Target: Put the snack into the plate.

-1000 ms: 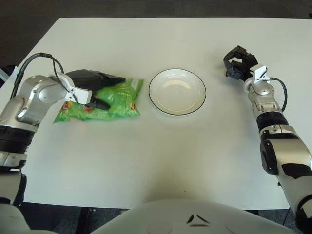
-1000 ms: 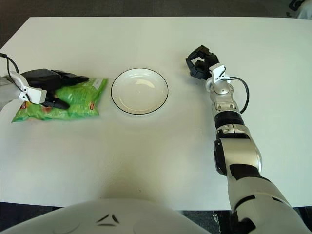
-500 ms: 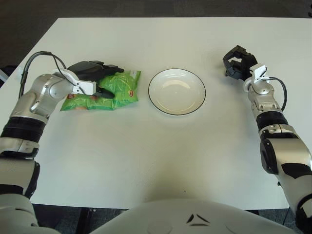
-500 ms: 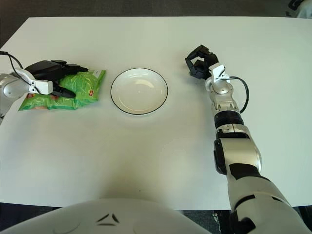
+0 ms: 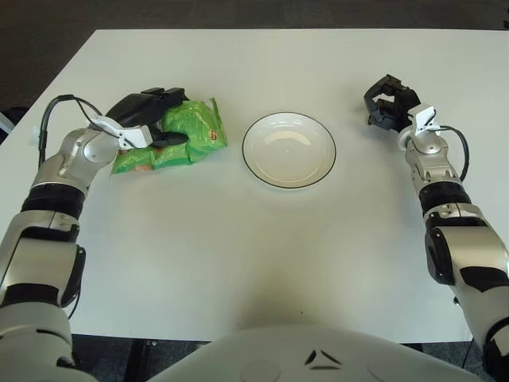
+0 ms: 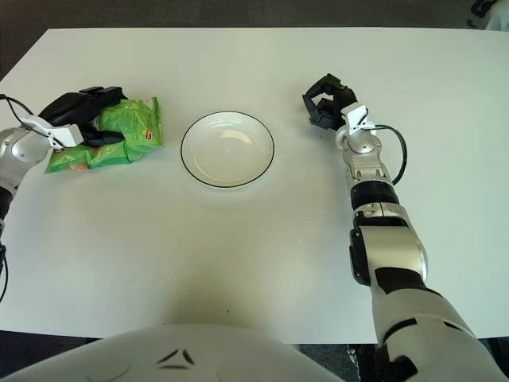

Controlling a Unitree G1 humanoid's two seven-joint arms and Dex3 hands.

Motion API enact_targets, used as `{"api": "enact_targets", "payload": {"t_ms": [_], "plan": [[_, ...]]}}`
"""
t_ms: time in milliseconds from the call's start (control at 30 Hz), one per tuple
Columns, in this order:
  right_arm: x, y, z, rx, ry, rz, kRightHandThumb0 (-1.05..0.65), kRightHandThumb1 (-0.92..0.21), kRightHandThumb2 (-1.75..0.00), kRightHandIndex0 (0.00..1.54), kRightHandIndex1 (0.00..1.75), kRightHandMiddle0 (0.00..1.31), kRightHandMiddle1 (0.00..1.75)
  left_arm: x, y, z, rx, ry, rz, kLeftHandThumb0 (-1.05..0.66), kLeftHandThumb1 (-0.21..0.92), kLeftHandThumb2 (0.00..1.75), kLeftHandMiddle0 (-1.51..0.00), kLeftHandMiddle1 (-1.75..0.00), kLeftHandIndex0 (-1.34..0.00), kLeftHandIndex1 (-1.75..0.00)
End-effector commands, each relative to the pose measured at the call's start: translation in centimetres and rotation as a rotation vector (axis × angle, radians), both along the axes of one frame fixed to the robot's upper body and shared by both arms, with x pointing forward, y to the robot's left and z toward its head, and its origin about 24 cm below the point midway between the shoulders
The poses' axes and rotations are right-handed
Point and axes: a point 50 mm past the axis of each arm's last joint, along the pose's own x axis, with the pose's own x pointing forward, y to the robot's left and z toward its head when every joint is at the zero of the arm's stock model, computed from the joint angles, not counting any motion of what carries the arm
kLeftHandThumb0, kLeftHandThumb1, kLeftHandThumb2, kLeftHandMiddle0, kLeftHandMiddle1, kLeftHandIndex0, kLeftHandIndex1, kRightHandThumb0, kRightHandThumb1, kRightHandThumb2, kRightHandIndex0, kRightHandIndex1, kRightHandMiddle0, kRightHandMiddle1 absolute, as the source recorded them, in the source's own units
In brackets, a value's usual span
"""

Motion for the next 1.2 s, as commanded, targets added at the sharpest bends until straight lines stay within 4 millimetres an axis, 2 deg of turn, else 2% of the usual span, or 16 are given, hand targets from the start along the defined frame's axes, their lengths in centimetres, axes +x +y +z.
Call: {"api": "enact_targets", "payload": {"t_ms": [0,433,633,867,1167], "plan": [[-1.8,-0.4,-5.3,-0.018,0.232,-0.014,-0.38,-0.75,-0.69,0.72,1.72,0.37,1.67,-0.4,-0.3,-2.2,0.027,0.079,-0.025,-0.39,0.58,0.97,-0.70,-1.75,-0.41,-1.75],[-1.8,-0.4,-5.3,-0.034,0.245,0.000,-0.38,-0.75,-0.68,0.71,1.71,0.37,1.67,0.4,-1.5,0.6,-0.076,-0.029,-0.118,-0.40,0.53,1.03,-0.68,-1.75,-0.44,-1.75],[-1.8,-0.5,-5.4,-0.051,0.255,0.011,-0.38,-0.75,-0.67,0.71,1.71,0.37,1.67,0.7,-2.6,2.6,-0.132,-0.118,-0.171,-0.41,0.51,1.06,-0.69,-1.75,-0.45,-1.75],[-1.9,-0.6,-5.4,-0.063,0.261,0.020,-0.37,-0.77,-0.64,0.70,1.71,0.38,1.65,0.8,-3.9,3.8,-0.200,-0.209,-0.211,-0.41,0.50,1.08,-0.70,-1.75,-0.46,-1.75],[-1.9,-0.6,-5.5,-0.084,0.269,0.022,-0.37,-0.80,-0.58,0.69,1.70,0.38,1.63,1.6,-7.0,7.1,-0.205,-0.293,-0.287,-0.41,0.48,1.10,-0.75,-1.75,-0.48,-1.75]]}}
